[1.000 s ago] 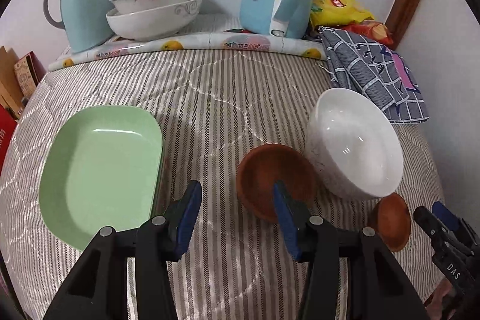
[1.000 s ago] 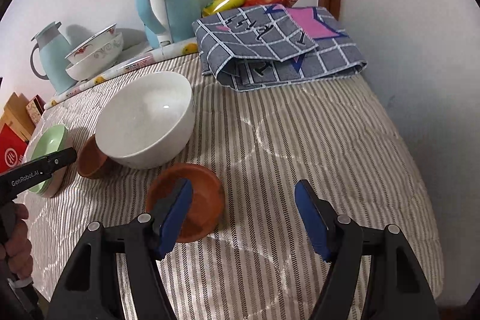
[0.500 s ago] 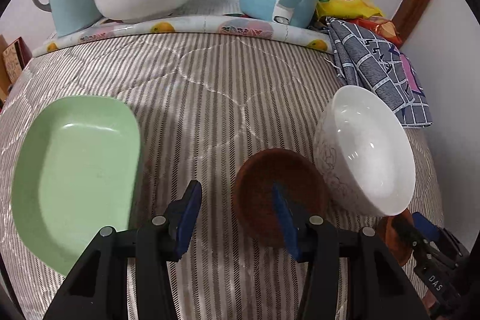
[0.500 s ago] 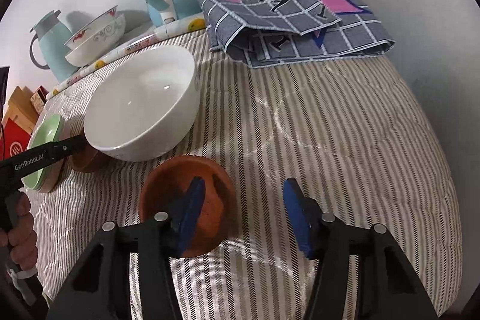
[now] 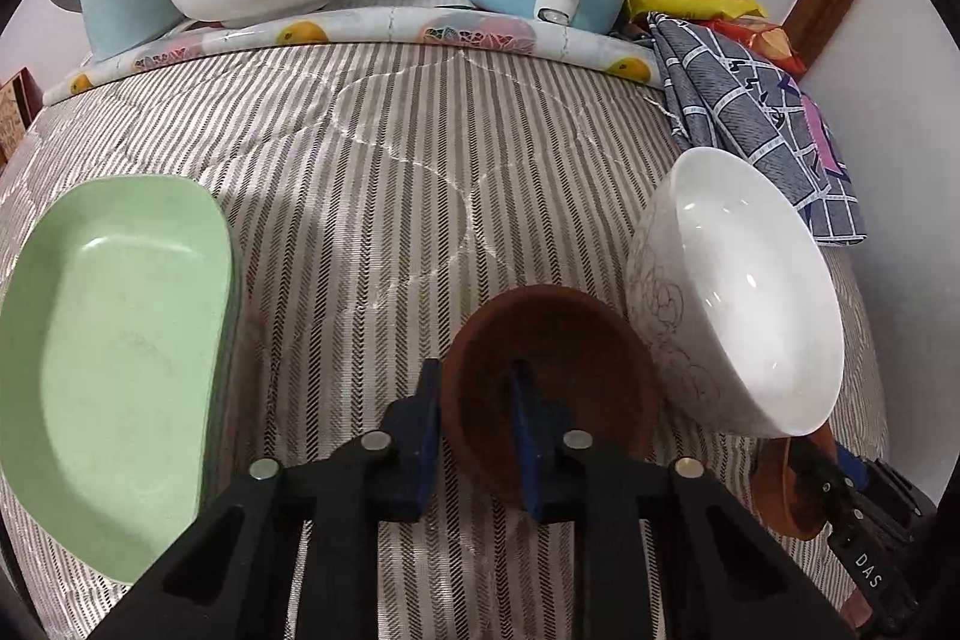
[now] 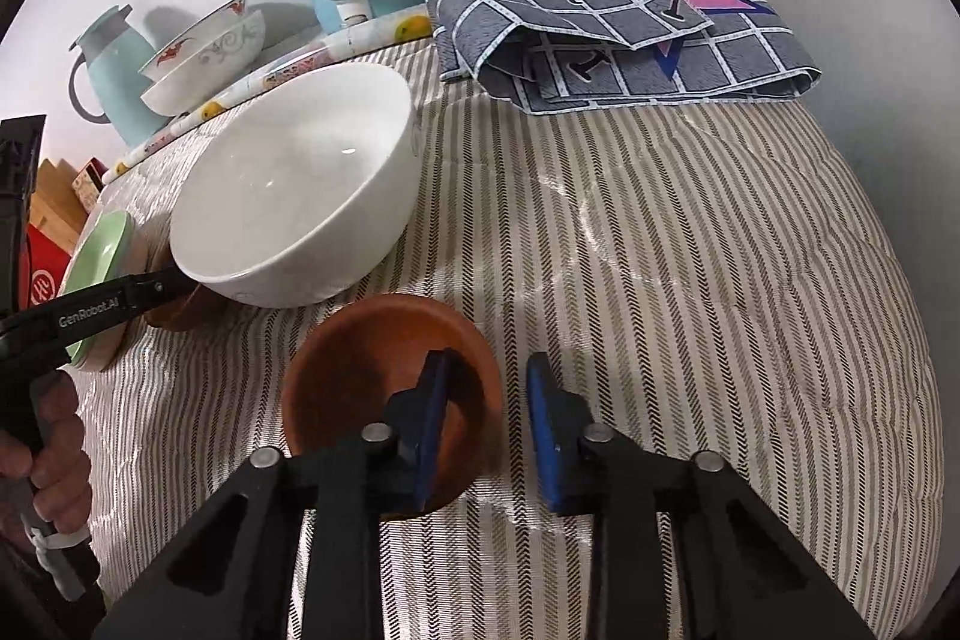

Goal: Organize plates and bowls
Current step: 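Close the left gripper on a brown clay bowl rim while the right gripper grasps the other brown bowl, then carry the right-held brown bowl into the white bowl while the left gripper holds its brown bowl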

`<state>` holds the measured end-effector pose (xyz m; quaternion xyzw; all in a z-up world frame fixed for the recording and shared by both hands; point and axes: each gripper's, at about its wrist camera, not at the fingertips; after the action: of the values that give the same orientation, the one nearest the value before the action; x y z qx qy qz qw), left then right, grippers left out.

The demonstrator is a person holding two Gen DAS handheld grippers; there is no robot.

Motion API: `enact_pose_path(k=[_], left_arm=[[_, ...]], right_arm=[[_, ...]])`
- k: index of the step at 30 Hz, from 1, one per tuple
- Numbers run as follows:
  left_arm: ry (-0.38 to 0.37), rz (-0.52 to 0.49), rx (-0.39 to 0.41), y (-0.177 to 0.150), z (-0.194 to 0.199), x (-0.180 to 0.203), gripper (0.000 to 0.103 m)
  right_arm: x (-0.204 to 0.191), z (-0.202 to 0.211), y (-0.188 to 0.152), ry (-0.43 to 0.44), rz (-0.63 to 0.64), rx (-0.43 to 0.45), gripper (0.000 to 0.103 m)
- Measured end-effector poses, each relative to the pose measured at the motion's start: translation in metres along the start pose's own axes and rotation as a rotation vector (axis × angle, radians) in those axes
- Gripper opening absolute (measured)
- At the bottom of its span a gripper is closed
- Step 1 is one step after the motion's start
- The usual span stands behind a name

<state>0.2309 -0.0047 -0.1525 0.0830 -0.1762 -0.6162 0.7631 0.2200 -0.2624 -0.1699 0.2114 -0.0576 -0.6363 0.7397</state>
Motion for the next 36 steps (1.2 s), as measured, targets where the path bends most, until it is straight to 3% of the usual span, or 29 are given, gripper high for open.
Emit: enact_pose_path(k=[13,36], left_arm=[[-0.027,0.02,0.028,-0.003,0.009,-0.007,0.009],[-0.046,0.001,0.083,-0.013,0.05,-0.009,0.009]], right_arm=[[-0.005,0.008,-0.007,-0.009,0.007,0.031,0.01],[-0.004,0.048,-0.017,-0.023,-0.029,0.107,0.008]])
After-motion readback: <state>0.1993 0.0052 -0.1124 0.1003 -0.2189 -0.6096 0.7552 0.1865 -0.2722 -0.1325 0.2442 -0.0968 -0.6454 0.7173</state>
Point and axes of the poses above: each gripper's, at about its wrist camera, not at the fingertips, and z roughly against the way its jaws point, x to its right, y to its top, and after that the axes turned 6 degrees about -x, right-handed
